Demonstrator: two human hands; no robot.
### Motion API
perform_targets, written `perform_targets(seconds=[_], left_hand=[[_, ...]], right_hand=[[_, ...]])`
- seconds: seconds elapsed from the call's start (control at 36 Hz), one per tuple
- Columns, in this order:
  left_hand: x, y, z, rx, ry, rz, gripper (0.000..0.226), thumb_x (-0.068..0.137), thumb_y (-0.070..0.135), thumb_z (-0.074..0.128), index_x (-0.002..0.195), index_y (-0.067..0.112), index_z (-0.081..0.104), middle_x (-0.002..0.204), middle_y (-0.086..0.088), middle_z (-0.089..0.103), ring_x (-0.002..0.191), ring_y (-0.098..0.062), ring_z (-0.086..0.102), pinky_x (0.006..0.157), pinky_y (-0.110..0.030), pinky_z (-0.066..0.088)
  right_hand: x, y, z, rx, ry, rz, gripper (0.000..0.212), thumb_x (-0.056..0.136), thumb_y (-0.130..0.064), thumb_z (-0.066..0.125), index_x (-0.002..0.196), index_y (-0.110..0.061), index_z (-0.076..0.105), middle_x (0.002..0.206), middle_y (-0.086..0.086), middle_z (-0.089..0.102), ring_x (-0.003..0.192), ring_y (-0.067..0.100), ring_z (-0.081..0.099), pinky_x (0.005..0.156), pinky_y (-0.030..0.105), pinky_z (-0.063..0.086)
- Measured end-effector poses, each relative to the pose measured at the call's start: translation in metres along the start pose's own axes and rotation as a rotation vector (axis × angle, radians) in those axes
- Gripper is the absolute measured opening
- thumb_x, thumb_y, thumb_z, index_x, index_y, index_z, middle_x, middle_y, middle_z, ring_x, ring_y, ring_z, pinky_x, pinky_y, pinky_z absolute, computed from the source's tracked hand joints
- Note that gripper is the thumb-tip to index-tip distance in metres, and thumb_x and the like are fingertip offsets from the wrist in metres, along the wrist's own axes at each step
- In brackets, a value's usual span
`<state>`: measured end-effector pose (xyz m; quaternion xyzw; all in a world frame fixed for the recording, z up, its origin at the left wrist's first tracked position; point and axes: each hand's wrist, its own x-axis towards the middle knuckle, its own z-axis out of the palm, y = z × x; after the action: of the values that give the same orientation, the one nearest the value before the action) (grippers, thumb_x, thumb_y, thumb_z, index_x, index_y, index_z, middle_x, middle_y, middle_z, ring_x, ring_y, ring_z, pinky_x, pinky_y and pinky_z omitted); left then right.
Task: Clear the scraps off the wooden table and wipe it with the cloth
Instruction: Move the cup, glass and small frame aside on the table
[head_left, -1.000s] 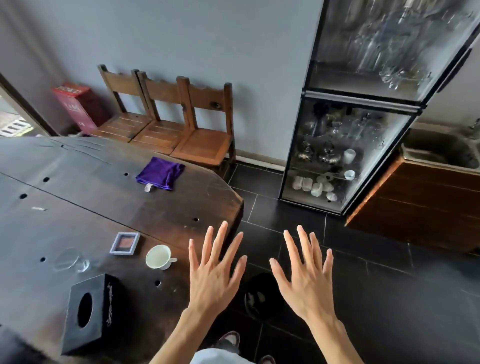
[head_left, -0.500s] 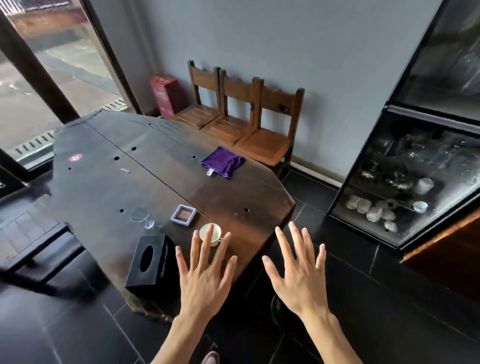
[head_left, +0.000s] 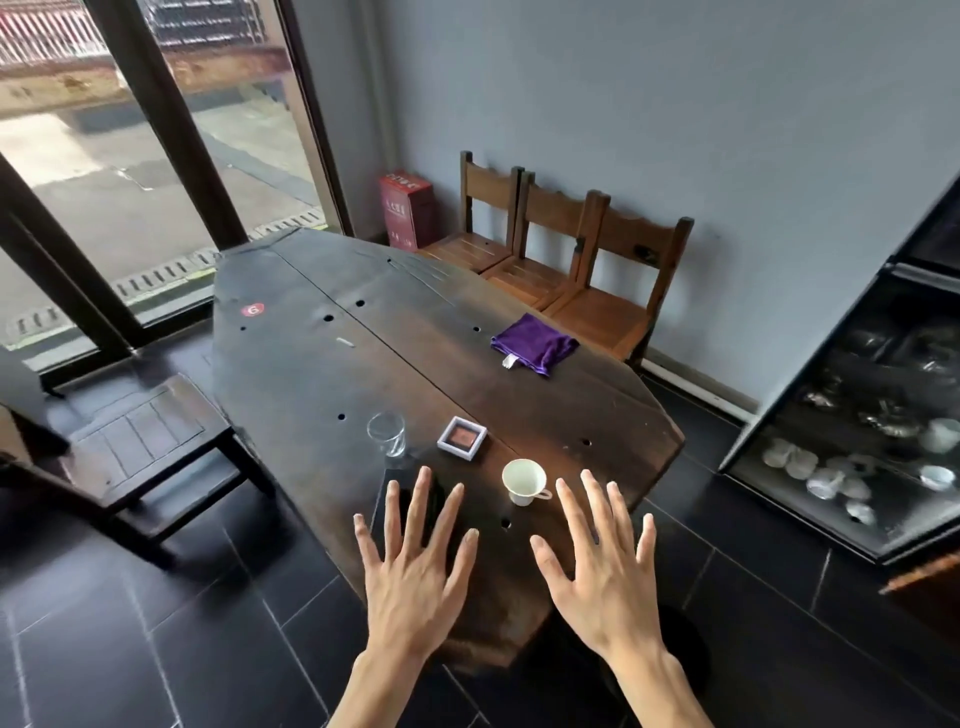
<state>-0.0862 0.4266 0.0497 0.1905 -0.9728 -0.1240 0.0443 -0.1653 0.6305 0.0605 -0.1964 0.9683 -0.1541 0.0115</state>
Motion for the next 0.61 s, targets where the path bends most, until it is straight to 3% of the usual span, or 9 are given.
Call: perform_targets(seconds=[0.08, 0.19, 0.33, 0.47, 0.61], left_hand=[[-0.003, -0.030, -0.008, 0.021, -0.017, 0.002, 0.066, 0.090, 0.075, -0.014, 0.153, 0.056, -0.010, 0.164, 0.018, -0.033, 0.151, -0.017, -0.034, 0.121, -0.062, -0.018], [-0.008, -0.066, -0.016, 0.019, -0.043, 0.013, 0.062, 0.091, 0.074, -0.012, 0.151, 0.059, -0.013, 0.162, 0.018, -0.037, 0.149, -0.016, -0.038, 0.119, -0.060, -0.022], [-0.010, -0.101, -0.026, 0.020, -0.070, 0.016, 0.061, 0.091, 0.072, -0.011, 0.150, 0.059, -0.019, 0.159, 0.018, -0.042, 0.147, -0.016, -0.041, 0.120, -0.062, -0.020], [-0.008, -0.121, -0.029, -0.038, -0.057, -0.001, 0.062, 0.093, 0.073, -0.005, 0.153, 0.059, -0.009, 0.160, 0.021, -0.038, 0.148, -0.014, -0.039, 0.120, -0.060, -0.022], [-0.001, -0.133, -0.030, -0.040, -0.059, -0.018, 0.062, 0.093, 0.073, -0.007, 0.153, 0.058, -0.011, 0.160, 0.021, -0.039, 0.148, -0.015, -0.039, 0.120, -0.062, -0.020]], right_hand=[[-0.003, -0.031, 0.011, 0.008, 0.011, -0.001, 0.077, 0.093, -0.076, 0.012, 0.160, -0.038, 0.012, 0.170, -0.005, -0.001, 0.157, 0.019, -0.008, 0.123, 0.059, 0.000], [-0.007, -0.067, 0.025, -0.002, 0.009, -0.006, 0.075, 0.093, -0.075, 0.011, 0.158, -0.039, 0.003, 0.170, -0.002, 0.002, 0.157, 0.020, -0.006, 0.124, 0.059, 0.002], [-0.008, -0.105, 0.034, 0.021, 0.037, 0.000, 0.077, 0.094, -0.073, 0.017, 0.160, -0.036, 0.018, 0.168, -0.004, 0.004, 0.157, 0.022, 0.002, 0.123, 0.061, 0.007], [-0.003, -0.125, 0.040, 0.001, 0.035, -0.007, 0.077, 0.094, -0.074, 0.015, 0.161, -0.037, 0.011, 0.171, -0.005, 0.000, 0.157, 0.018, -0.006, 0.124, 0.061, 0.007], [0.007, -0.137, 0.044, -0.035, 0.022, -0.017, 0.077, 0.094, -0.074, 0.013, 0.162, -0.036, 0.011, 0.171, -0.005, -0.001, 0.157, 0.017, -0.008, 0.124, 0.060, 0.006]])
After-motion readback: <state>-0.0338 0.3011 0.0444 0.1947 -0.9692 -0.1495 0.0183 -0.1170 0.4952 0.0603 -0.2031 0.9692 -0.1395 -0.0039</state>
